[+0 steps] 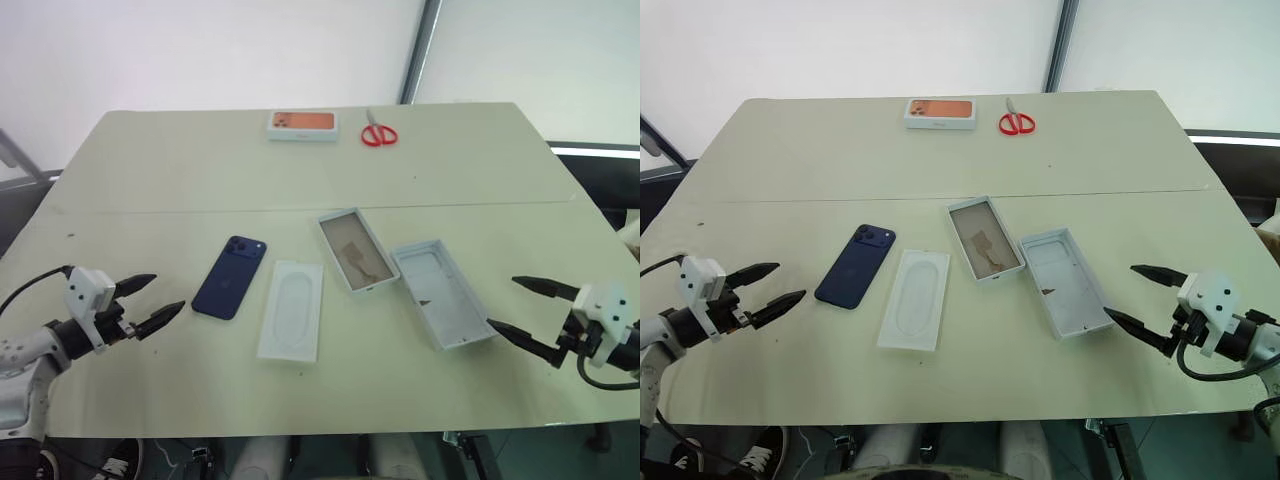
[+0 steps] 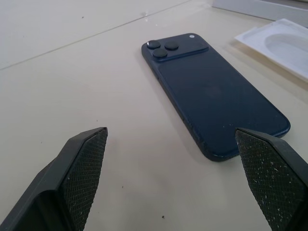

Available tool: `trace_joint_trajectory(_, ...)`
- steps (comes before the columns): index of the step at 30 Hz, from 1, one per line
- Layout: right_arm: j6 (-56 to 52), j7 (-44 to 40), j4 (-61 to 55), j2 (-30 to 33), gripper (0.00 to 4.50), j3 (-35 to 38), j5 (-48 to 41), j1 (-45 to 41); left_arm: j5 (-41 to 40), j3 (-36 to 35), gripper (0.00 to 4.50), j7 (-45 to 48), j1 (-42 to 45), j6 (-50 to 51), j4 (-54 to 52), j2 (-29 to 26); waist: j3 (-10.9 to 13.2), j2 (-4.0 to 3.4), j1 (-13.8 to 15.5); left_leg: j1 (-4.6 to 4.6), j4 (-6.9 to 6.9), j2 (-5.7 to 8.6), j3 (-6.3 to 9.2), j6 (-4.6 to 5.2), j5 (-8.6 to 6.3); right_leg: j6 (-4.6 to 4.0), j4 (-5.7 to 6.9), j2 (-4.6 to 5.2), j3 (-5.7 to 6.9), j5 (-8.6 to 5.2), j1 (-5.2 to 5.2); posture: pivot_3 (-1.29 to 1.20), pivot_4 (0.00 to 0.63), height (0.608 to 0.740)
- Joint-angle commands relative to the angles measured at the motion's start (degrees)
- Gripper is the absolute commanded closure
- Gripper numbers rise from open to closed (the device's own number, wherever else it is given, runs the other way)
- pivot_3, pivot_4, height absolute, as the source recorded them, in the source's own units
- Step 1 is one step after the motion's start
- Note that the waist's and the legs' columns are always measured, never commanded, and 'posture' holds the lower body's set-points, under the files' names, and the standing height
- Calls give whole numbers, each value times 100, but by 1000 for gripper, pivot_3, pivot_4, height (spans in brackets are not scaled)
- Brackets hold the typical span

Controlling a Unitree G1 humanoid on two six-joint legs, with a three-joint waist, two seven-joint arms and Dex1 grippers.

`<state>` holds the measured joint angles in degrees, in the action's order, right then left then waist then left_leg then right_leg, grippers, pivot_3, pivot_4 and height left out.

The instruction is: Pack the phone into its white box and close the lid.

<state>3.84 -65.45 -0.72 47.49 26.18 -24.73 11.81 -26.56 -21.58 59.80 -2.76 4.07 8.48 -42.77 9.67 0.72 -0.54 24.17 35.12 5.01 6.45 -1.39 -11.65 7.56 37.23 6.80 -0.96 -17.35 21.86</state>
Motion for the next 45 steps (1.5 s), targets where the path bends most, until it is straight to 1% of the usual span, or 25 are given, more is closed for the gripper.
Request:
trace_joint_trajectory(1,-3,-25,-122,75,38,208,-135,18,-57,-178,76,-7,71,-132,-73,-42,0,0,0,0,0,0,0,0,0,0,0,0,0,0,0,0,150,740)
trace_joint_trajectory(4,-175,-72,-290,82,38,210,-288,45,11,-103,76,-128,161,-62,-114,-40,0,0,5,0,0,0,0,0,0,0,0,0,0,0,0,0,150,740)
trace_joint_trajectory(8,-385,-336,-643,144,38,248,-496,350,14,-57,76,-135,221,-18,-124,-51,0,0,7,0,0,0,1,0,0,1,0,1,0,1,0,0,150,740)
trace_joint_trajectory(11,-388,-379,-643,137,38,263,-499,408,-12,-27,76,-149,232,52,-189,-34,0,0,6,0,1,0,0,1,-1,1,0,1,0,0,-1,0,150,740)
trace_joint_trajectory(20,-315,-287,-562,58,38,166,-360,252,-80,-27,76,-11,189,189,-215,-57,0,0,5,0,0,0,0,0,-1,0,-1,1,0,0,0,0,150,740)
trace_joint_trajectory(27,-317,-219,-578,26,38,58,-305,134,-188,-31,76,-17,157,521,-487,-33,0,0,10,0,0,0,0,1,-1,-2,-2,1,0,-1,-1,0,150,740)
trace_joint_trajectory(31,-342,-187,-622,40,38,-3,-295,55,-472,-24,76,-32,77,1117,-879,-45,0,0,5,0,1,0,0,1,-1,-2,-2,1,-1,-1,-1,0,150,740)
trace_joint_trajectory(34,-485,-80,-918,65,38,-155,-330,-144,-1268,-23,76,-164,-134,2331,-1693,-60,0,0,-4,1,0,0,0,1,-1,-1,-1,1,-2,-1,-1,0,150,740)
trace_joint_trajectory(36,-616,-19,-1212,93,38,-335,-348,-288,-1678,-21,76,-423,-182,2963,-2137,-15,0,0,-11,2,0,-2,0,1,-1,-1,-1,0,-3,-1,2,0,150,740)
trace_joint_trajectory(39,-919,86,-1620,104,38,-664,-388,-543,-1945,113,76,-912,-151,3729,-2550,0,0,-2,-6,1,0,-5,1,1,-1,-1,1,-1,-2,-1,2,0,150,740)
trace_joint_trajectory(43,-1132,269,-1835,-15,38,-1103,-313,-940,-2165,315,76,-1235,-102,4266,-2834,85,0,-1,4,2,1,0,0,2,-1,-1,-1,0,-2,-1,1,0,150,740)
trace_joint_trajectory(45,-1161,358,-1787,-108,38,-1282,-275,-1140,-2704,235,76,-1651,65,4793,-2834,344,1,0,16,2,2,0,1,2,-1,-1,-2,0,-1,-1,0,0,150,740)
